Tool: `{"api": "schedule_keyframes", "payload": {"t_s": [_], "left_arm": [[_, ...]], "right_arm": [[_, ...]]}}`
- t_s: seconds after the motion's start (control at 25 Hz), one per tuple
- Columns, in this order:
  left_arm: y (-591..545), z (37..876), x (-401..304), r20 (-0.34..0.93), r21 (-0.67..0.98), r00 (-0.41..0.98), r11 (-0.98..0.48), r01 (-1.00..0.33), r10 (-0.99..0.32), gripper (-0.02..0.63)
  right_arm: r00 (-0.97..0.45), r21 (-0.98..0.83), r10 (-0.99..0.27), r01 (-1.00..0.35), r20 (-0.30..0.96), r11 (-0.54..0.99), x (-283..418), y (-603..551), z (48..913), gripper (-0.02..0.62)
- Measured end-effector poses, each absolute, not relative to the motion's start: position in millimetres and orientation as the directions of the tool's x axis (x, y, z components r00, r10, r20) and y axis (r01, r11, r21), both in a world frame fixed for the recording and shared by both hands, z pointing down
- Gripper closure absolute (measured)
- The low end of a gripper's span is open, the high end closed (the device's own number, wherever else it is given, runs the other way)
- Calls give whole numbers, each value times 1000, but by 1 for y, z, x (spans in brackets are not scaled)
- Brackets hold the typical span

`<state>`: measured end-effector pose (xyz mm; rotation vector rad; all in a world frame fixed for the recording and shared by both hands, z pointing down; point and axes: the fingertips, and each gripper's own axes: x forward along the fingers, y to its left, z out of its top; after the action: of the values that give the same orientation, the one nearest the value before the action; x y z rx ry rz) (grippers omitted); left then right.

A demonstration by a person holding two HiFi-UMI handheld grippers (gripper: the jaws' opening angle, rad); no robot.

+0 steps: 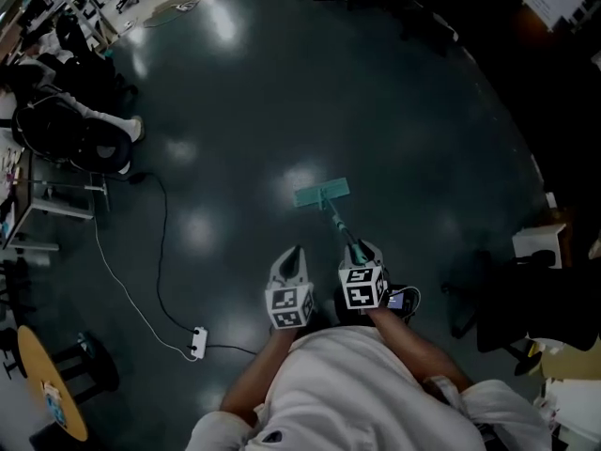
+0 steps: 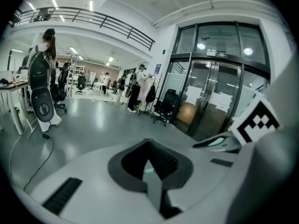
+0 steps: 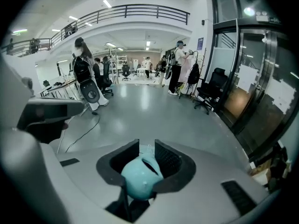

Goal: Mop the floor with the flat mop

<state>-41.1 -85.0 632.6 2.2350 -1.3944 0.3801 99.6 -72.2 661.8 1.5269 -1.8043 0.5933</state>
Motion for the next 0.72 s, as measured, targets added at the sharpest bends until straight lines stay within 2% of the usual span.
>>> {"api": "schedule_keyframes", "payload": {"t_s": [0.36,0.72], "left_arm": [[-73,639,-43,483,250,454,-379,-891,-749,600],[-101,657,-28,520,230,405,-333,-914,-752,600]], "right_arm": [[-47,89,-702,-984,711,157,100,-42,686,488],[-45,143,-759,-973,649,180,102,-178,743,488]]}}
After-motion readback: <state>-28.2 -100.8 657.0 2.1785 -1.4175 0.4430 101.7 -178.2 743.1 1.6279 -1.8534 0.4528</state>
